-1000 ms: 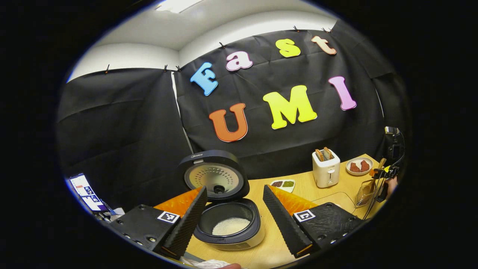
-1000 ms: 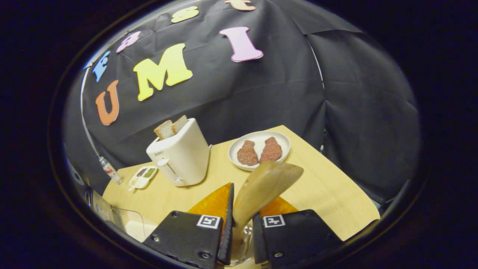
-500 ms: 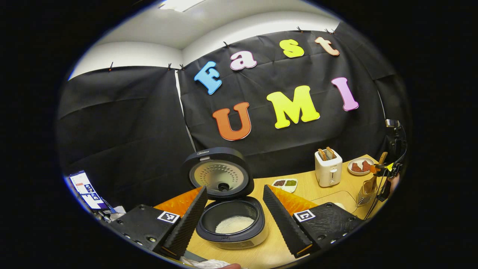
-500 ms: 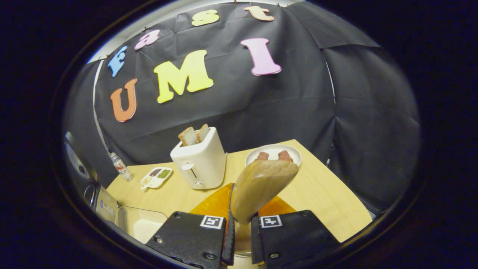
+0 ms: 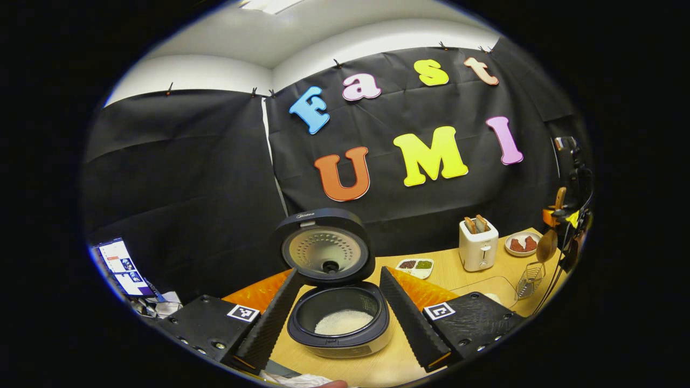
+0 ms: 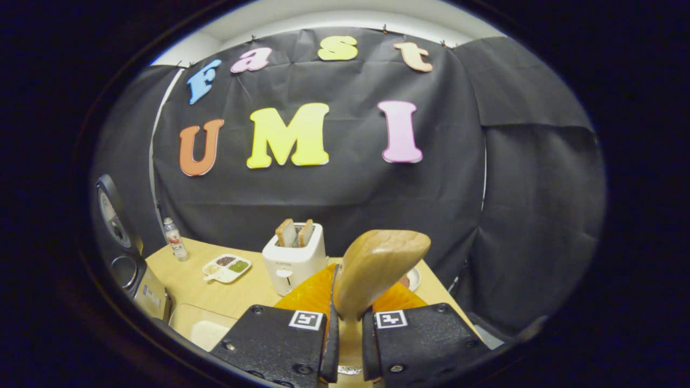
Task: Close the left gripper, press the button to open the rice cooker; take a wooden spoon from the chopstick holder with the right hand, scoop a spoonful of rice and pour it into the rice cooker, then put the wooden spoon back into the chopstick holder.
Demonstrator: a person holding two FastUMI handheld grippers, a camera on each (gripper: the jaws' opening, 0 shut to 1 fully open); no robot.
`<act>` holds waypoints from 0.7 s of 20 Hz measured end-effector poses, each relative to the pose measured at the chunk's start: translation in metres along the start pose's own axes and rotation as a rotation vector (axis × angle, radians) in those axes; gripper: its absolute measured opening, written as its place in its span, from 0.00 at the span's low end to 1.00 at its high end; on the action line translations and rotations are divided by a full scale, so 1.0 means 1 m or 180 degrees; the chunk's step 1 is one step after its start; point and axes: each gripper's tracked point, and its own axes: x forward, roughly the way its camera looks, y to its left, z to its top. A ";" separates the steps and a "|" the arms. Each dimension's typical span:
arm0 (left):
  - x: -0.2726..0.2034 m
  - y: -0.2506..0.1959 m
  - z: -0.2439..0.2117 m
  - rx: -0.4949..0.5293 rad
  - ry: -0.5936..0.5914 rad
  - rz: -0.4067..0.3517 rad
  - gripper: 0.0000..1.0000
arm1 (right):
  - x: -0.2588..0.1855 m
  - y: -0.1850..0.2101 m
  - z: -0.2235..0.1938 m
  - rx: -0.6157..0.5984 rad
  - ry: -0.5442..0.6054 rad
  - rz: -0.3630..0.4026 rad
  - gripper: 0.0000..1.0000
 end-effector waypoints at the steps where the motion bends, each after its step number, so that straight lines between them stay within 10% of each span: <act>1: -0.001 0.002 -0.002 -0.0010 0.0000 0.0011 0.96 | -0.007 0.013 0.015 -0.0054 -0.0062 0.0052 0.22; 14: -0.008 0.044 -0.031 -0.0051 0.0091 0.0237 0.95 | -0.036 0.161 -0.011 -0.0041 -0.0034 0.0610 0.22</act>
